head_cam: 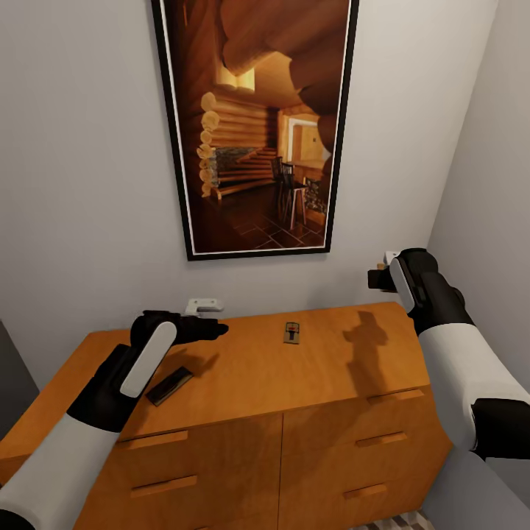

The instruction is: Take the four mousetraps from the cabinet in the bathroom and place them on the bathroom floor. Make sure all four end up on the same floor surface, and ensure that at least two of them are either under or directly next to the same bathroom sink.

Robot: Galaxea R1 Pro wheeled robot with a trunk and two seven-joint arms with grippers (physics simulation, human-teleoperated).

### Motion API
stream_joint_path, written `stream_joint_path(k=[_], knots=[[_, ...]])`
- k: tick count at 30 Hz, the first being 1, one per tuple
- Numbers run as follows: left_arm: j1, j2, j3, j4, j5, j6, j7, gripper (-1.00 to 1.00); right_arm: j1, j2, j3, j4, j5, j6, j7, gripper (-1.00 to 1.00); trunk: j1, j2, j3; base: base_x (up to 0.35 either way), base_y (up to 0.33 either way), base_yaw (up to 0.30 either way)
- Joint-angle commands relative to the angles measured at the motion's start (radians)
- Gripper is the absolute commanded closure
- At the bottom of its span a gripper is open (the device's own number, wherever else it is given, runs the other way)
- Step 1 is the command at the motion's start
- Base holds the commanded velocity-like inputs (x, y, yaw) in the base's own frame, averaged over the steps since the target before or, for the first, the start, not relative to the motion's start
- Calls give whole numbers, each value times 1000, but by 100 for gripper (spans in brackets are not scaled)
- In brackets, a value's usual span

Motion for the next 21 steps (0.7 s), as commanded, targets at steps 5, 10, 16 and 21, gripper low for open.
stream_joint_path(k=[5,10,16,21], knots=[[-1,14,-2,-1,11,1,10,-100,-1,0,1,-1,-8,3,-7,100,0,-1,-1,-146,0,0],[-1,33,-3,-1,12,1,10,-100,-1,0,1,-1,-8,3,-7,100,0,-1,-1,-296,0,0],[-1,40,-2,-1,12,1,10,-100,-1,1,1,0,-9,3,-7,100,0,-1,-1,-330,0,0],[-1,43,-2,-1,12,1,10,-100,-1,1,1,2,-9,3,-7,100,0,-1,-1,-160,0,0]])
